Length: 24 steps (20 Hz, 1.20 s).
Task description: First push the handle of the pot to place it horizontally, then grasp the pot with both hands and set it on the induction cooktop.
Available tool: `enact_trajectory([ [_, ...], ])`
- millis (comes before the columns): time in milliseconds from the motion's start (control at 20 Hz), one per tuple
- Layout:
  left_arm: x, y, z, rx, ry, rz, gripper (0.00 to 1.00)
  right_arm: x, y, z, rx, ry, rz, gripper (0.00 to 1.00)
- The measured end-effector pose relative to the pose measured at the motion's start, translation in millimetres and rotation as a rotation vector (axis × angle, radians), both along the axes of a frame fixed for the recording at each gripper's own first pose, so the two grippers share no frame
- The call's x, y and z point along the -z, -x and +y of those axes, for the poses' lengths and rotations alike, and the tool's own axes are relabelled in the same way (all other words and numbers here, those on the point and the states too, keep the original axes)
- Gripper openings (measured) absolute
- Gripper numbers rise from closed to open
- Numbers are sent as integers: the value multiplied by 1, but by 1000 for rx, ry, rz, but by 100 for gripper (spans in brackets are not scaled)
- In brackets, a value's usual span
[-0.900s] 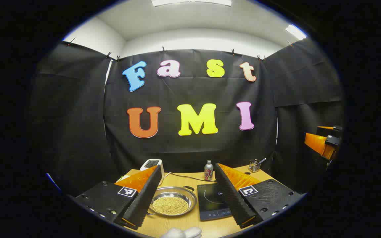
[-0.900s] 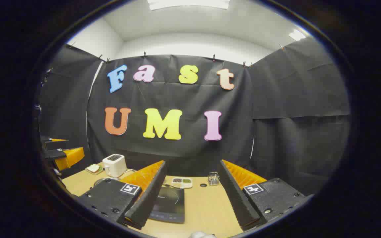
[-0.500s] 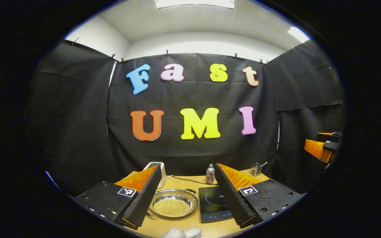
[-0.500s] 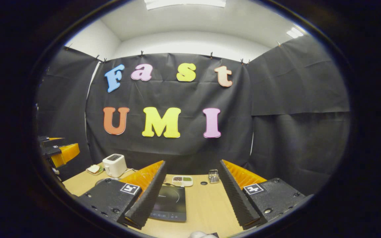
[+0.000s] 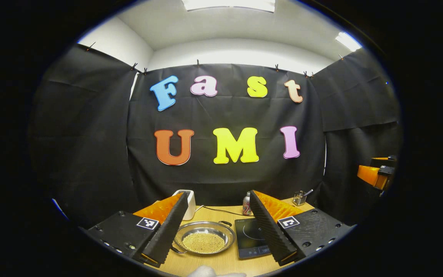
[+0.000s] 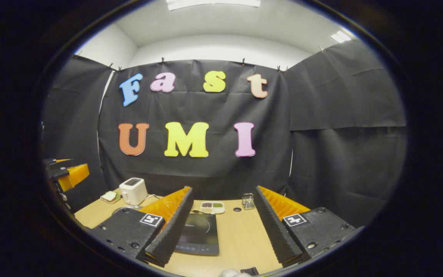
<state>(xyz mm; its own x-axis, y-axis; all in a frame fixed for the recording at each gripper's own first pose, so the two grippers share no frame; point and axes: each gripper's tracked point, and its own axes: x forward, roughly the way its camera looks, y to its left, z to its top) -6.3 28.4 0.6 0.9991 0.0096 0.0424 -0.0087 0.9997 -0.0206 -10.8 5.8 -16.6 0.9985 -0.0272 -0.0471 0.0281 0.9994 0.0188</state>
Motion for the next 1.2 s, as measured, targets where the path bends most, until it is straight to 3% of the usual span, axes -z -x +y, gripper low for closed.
enact_trajectory([
  [150, 14, -4, -9, 47, -11, 29, 86, 11, -1, 4, -22, 25, 25, 99],
  [200, 21, -6, -16, 83, -22, 52, 67, 14, -3, 7, -36, 34, 34, 96],
  [250, 31, -9, -21, 117, -29, 81, 58, 17, -6, 8, -50, 42, 39, 99],
  [300, 42, -13, -24, 135, -33, 110, 36, 20, -8, 11, -64, 46, 41, 97],
  [350, 55, -16, -23, 138, -39, 150, 46, 23, -12, 15, -86, 48, 48, 97],
  [400, 70, -22, -23, 143, -41, 191, 7, 28, -15, 20, -112, 50, 58, 98],
  [450, 87, -28, -20, 137, -38, 236, 2, 35, -19, 22, -132, 49, 64, 97],
  [700, 207, -49, -24, 156, 3, 568, 0, 69, -43, 20, -203, 52, 108, 99],
  [950, 295, -40, -19, 191, -102, 836, 0, 112, -84, 11, -249, -2, 194, 97],
  [1200, 348, -46, 18, 198, -266, 1018, 0, 137, -128, 0, -285, 10, 242, 97],
])
